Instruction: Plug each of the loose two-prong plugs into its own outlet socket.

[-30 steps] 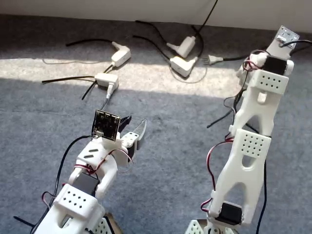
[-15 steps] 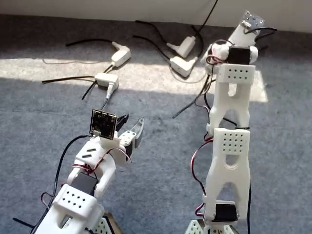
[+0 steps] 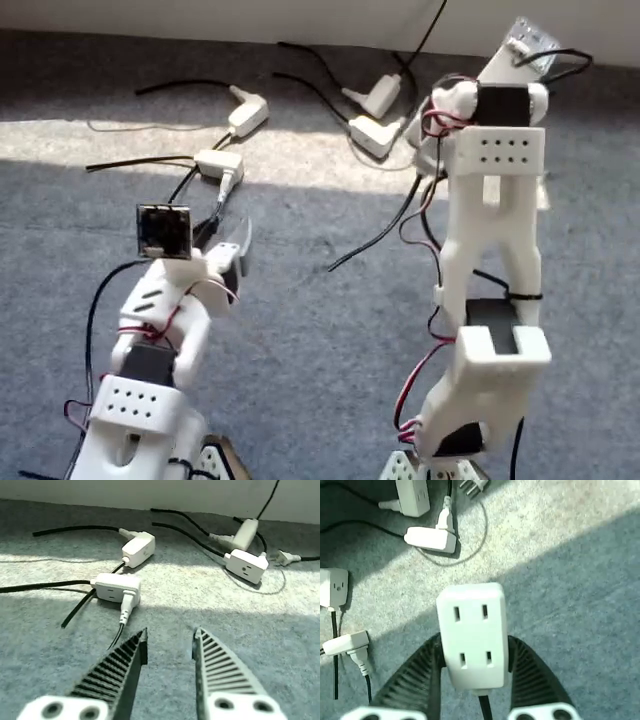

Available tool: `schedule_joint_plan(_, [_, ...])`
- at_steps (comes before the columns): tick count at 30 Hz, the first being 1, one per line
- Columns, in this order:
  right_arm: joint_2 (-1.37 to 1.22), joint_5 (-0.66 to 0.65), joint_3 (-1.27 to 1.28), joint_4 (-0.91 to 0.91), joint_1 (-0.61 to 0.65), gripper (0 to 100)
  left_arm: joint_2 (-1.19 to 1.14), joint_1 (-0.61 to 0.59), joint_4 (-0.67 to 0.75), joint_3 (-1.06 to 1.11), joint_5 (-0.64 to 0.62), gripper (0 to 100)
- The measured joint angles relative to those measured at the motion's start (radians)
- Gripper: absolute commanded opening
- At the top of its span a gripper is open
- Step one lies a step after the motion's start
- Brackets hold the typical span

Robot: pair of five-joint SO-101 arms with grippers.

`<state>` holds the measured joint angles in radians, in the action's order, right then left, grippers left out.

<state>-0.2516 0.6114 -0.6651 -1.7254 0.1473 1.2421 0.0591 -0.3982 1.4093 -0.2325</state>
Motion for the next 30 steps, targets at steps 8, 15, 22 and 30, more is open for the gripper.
schedule_joint_plan(8, [0.241, 0.008, 0.336, 0.117, 0.08, 2.6, 0.0, -0.253, -0.609, -0.516, 0.034, 17])
schedule_joint_plan(15, [0.261, 0.002, 0.578, 0.275, 0.107, 2.6, 0.002, -0.423, -0.83, -0.677, 0.25, 17])
schedule_joint_plan(22, [0.261, 0.229, 0.835, 0.448, 0.226, 2.6, 0.003, -0.592, -0.882, -0.677, 0.302, 17])
schedule_joint_plan(30, [0.261, 0.325, 1.149, 0.812, 0.368, 3.3, 0.005, -0.747, -0.921, -0.677, 0.311, 20])
